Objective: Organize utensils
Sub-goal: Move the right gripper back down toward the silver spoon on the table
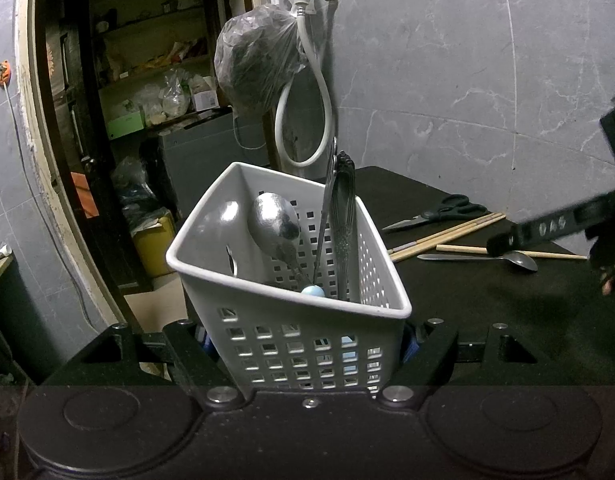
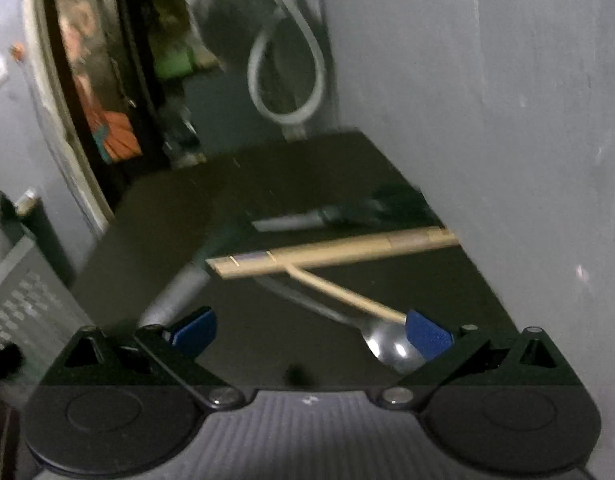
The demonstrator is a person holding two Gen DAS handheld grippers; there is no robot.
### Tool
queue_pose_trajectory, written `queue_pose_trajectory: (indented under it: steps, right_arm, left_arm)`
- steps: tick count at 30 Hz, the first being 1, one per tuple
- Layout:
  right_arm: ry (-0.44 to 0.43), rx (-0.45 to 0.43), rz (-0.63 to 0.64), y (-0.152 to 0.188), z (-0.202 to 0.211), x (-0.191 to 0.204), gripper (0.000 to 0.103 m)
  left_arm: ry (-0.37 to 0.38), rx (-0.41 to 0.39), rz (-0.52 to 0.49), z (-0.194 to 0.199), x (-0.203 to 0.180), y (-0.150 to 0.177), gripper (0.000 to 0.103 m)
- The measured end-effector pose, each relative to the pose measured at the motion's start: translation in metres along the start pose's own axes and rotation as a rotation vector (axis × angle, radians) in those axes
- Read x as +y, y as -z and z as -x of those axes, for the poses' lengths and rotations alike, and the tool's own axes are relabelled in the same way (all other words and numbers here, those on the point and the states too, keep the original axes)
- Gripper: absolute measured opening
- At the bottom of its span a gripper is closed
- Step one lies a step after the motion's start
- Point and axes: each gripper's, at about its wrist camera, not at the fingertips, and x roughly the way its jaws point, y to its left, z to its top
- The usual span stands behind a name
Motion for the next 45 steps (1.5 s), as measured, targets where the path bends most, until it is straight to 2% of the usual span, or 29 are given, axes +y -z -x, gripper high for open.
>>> queue_pose_trajectory:
  steps: [10,20,35,41,45]
  right_arm:
    - [0.057,0.085,0.026,0.015,-0.034,-0.019,0.103]
    - [0.021,0.097,0.063,0.014,-0.044,-0.019,0.103]
    - [-0.166,0.140,0.117,0.024,-0.025,0.016,0.103]
    - [-0.332,0.184,0.181,0.026,-0.016,0.037,0.102]
    - [-0.351,0.148,0.231,0.016,-0.012,0.044,0.102]
  left_arm:
    - [0.000,0.002,0.000,0.001,0.001,0.001,0.079]
    - [0.000,0.002,0.001,0.002,0.002,0.001,0.079]
    - [-0.001,0.002,0.000,0.002,0.001,0.001,0.079]
    - [-0.001,0.003,0.000,0.001,0.001,0.000,0.079]
    - [-0.003,0.002,0.000,0.001,0.001,0.000,0.079]
